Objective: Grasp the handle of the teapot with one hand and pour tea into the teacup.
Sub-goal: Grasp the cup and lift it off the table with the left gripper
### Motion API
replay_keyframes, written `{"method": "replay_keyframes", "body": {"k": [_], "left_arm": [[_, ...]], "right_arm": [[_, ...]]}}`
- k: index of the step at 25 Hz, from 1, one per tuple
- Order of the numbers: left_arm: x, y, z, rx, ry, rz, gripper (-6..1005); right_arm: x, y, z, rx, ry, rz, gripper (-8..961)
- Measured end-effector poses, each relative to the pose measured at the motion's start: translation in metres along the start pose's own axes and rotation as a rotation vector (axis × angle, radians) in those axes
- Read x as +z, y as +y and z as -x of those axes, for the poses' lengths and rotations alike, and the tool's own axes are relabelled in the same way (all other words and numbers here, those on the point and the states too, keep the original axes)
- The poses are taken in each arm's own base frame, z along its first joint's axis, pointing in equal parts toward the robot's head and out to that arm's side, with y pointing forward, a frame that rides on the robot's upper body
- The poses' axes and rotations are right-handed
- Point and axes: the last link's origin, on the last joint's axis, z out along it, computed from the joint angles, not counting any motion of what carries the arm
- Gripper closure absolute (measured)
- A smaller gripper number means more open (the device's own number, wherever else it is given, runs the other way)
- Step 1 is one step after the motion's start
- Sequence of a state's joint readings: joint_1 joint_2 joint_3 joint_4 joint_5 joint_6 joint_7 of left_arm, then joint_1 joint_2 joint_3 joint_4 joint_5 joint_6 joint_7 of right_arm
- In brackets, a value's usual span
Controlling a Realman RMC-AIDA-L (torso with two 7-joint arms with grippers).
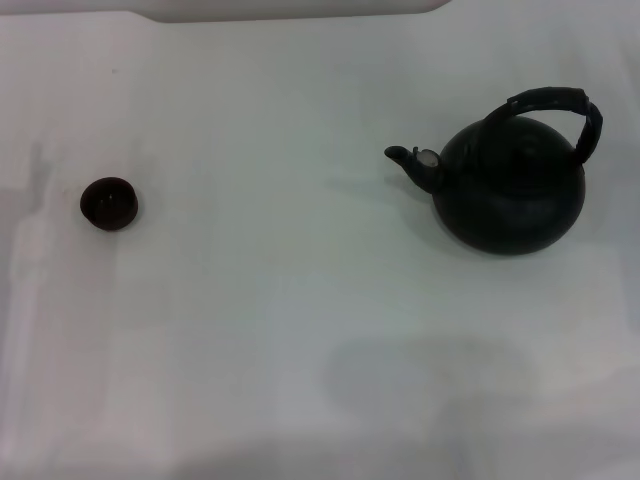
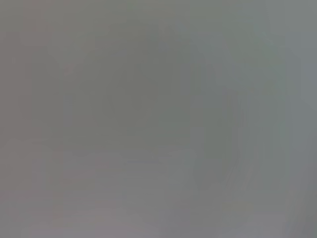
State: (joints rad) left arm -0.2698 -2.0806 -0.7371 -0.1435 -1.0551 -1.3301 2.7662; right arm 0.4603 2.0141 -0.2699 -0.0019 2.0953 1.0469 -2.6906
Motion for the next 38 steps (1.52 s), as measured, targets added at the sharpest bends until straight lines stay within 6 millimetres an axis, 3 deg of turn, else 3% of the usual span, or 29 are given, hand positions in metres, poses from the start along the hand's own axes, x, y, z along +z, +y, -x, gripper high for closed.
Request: {"method": "replay_keyframes", "body": {"k": [20, 31, 38], "left_arm": [[0.001, 0.010, 0.005, 0.015, -0.032, 0.070, 183], [-0.011, 0.035, 0.025, 0.085, -0.159, 0.262, 183], [-0.019, 0.036, 0.035, 0.108, -0.226, 0.284, 182]], "right_arm": [[0.006, 0.001, 0.003, -0.009, 0.005, -0.001, 276], [0.009, 0.003, 0.004, -0.009, 0.002, 0.005, 276], [0.011, 0.005, 0.005, -0.009, 0.000, 0.009, 277]]}}
